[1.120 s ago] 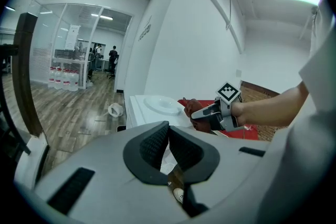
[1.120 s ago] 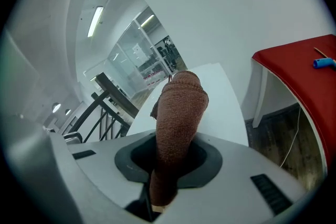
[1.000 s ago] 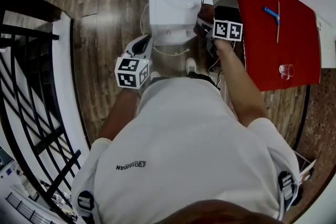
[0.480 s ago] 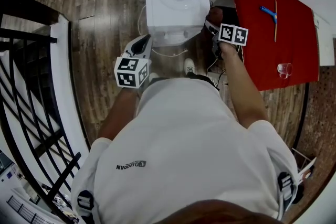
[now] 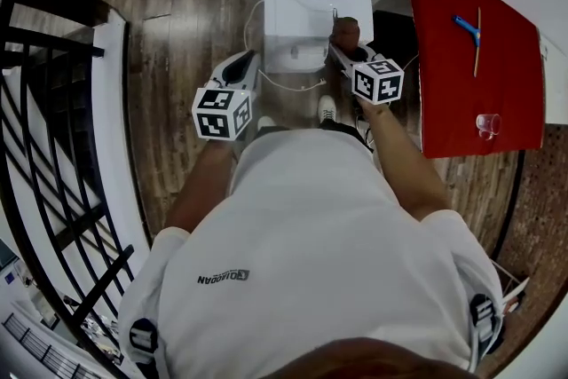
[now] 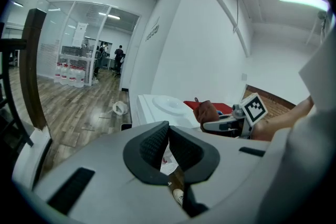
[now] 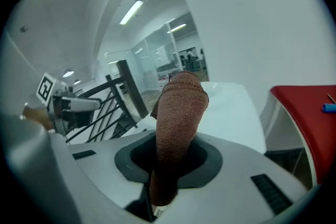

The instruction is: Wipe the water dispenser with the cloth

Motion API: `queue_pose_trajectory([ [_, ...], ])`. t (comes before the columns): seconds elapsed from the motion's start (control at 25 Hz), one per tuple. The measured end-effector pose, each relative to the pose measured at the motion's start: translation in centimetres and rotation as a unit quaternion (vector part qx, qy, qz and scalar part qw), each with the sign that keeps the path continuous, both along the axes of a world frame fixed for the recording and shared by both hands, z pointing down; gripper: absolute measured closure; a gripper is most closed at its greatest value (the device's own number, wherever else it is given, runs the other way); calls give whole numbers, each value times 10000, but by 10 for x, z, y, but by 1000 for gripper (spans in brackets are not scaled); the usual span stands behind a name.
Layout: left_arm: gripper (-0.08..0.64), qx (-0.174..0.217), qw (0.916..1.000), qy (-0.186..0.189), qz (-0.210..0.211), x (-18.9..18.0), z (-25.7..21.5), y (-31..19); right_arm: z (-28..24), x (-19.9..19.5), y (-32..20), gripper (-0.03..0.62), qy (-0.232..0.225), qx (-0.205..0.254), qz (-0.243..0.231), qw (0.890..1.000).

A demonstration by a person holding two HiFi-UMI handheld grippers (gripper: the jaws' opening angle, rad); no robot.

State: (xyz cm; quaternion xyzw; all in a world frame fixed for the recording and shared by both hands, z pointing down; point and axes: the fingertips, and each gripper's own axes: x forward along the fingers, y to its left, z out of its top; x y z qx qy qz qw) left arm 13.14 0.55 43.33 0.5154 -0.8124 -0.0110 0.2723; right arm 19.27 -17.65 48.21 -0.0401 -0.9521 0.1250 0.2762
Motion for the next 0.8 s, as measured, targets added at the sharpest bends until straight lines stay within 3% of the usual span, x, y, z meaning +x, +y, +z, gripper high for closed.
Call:
queue_pose_trajectory([
  [0.12, 560, -28, 10000, -5, -62, 0, 0, 15, 17, -14, 65, 520, 95, 191, -935, 9954],
  [0.28, 560, -134, 9998, -42, -157, 3, 3, 36, 41, -29, 121, 520, 314, 292, -1620, 9859],
  [0.48, 558, -202, 9992, -48, -355, 7, 6, 60, 56, -45, 154, 520, 378, 351, -1956, 9793],
  [0.8, 559, -201, 9974, -71, -689, 18, 5, 75, 78, -42, 156, 520, 717, 479, -2262, 9703],
])
